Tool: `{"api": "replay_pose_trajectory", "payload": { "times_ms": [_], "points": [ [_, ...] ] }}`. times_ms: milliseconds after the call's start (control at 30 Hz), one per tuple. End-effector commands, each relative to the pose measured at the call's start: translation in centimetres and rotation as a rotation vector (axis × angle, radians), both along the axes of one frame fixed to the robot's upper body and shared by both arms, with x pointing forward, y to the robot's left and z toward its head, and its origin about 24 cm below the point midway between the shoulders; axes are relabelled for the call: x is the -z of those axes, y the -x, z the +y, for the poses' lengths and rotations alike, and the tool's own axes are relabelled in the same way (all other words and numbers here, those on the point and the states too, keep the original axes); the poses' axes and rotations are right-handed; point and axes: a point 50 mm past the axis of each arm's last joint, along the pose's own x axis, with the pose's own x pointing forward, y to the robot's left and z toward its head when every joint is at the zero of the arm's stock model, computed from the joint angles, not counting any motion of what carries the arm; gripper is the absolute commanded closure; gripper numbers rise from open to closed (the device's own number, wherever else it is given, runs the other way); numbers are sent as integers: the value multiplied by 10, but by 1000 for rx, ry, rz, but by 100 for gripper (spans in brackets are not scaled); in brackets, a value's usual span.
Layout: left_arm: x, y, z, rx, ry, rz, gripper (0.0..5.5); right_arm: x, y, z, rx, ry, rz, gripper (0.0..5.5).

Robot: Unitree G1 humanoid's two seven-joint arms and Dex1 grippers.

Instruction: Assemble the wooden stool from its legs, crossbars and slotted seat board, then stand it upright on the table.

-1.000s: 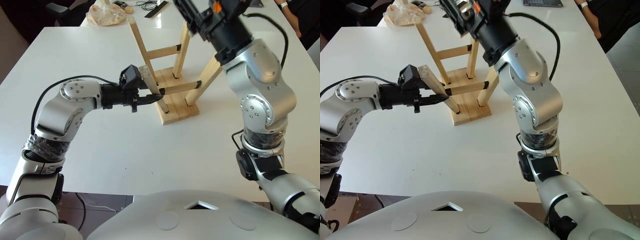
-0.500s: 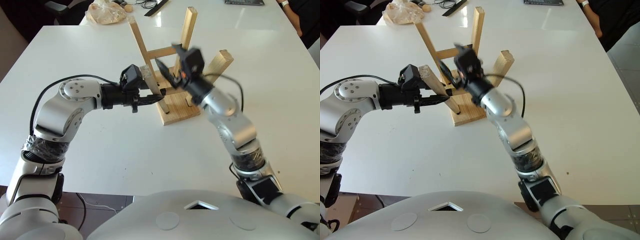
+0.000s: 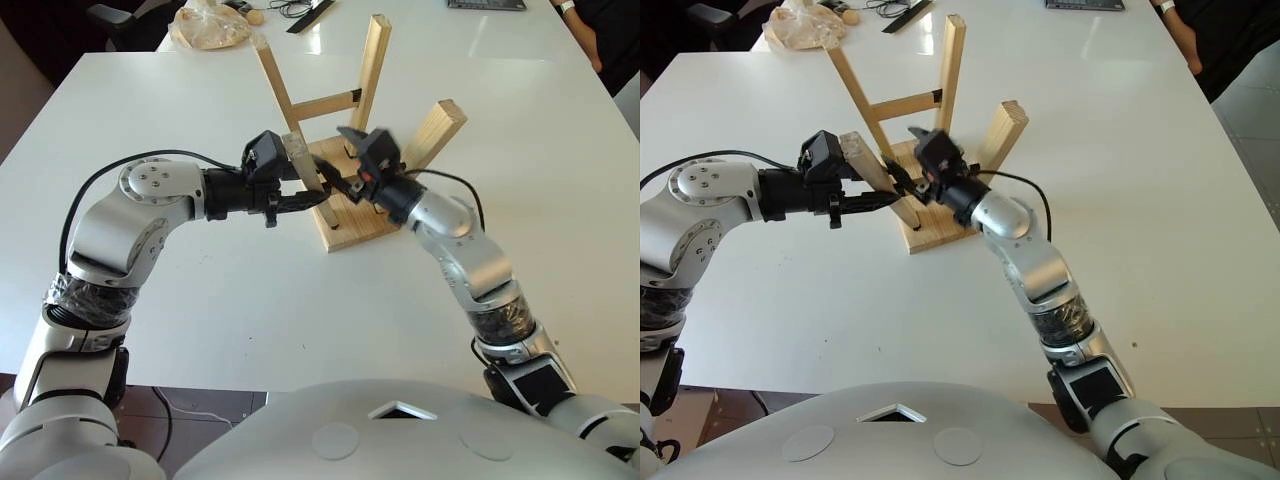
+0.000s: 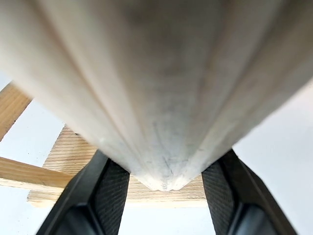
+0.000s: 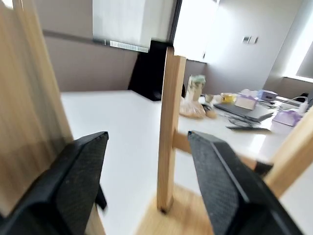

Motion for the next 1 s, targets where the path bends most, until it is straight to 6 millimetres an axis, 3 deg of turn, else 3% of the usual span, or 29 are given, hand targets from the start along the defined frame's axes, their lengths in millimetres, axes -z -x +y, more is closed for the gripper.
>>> {"api": "replay_pose_trajectory", "payload": {
  "times_ms": [33, 100, 233, 300, 333, 400, 467, 533, 600, 633, 700, 733, 800, 833, 900, 933, 967, 1000],
  "points": [
    [42, 14, 10, -43, -75, 212, 347, -95, -25, -78, 222, -353, -156, 250],
    [43, 15, 10, -51, -71, 212, 347, -87, -45, -132, 467, -273, -141, 250],
    [42, 14, 10, -53, -68, 208, 347, -36, -56, -217, 879, 136, -112, 250],
    [41, 13, 11, -46, -71, 206, 347, -11, -52, -234, 982, 361, -112, 250],
    [40, 12, 11, -40, -74, 206, 347, 0, -50, -229, 974, 456, -129, 250],
    [38, 10, 10, -26, -80, 205, 347, 17, -46, -189, 827, 498, -156, 250],
    [36, 9, 7, 2, -89, 205, 347, 23, -31, -105, 502, 390, -161, 250],
    [34, 7, 1, 42, -99, 204, 347, 0, 6, -18, 116, 125, -153, 250],
    [31, 6, -8, 86, -97, 202, 347, -34, 41, 23, -158, -98, -122, 250],
    [30, 6, -13, 107, -91, 198, 347, -42, 45, 25, -211, -129, -101, 250],
    [29, 8, -17, 125, -86, 190, 347, -30, 26, 4, -94, -42, -51, 250],
    [31, 7, -14, 111, -91, 191, 347, -18, 10, -18, 35, 21, -23, 250],
    [37, 6, -2, 63, -112, 199, 347, -1, -20, -78, 360, 144, 13, 250],
    [40, 5, 5, 35, -121, 205, 347, 3, -31, -121, 554, 222, 5, 250],
    [42, 4, 13, -3, -128, 210, 347, -1, -38, -191, 872, 356, -48, 250],
    [42, 4, 16, -17, -126, 210, 347, -5, -37, -215, 1012, 433, -101, 250],
    [42, 3, 17, -28, -122, 210, 347, -5, -35, -218, 1058, 446, -132, 250],
    [43, 2, 19, -41, -119, 212, 347, -2, -36, -200, 1020, 445, -158, 250]
  ]
}}
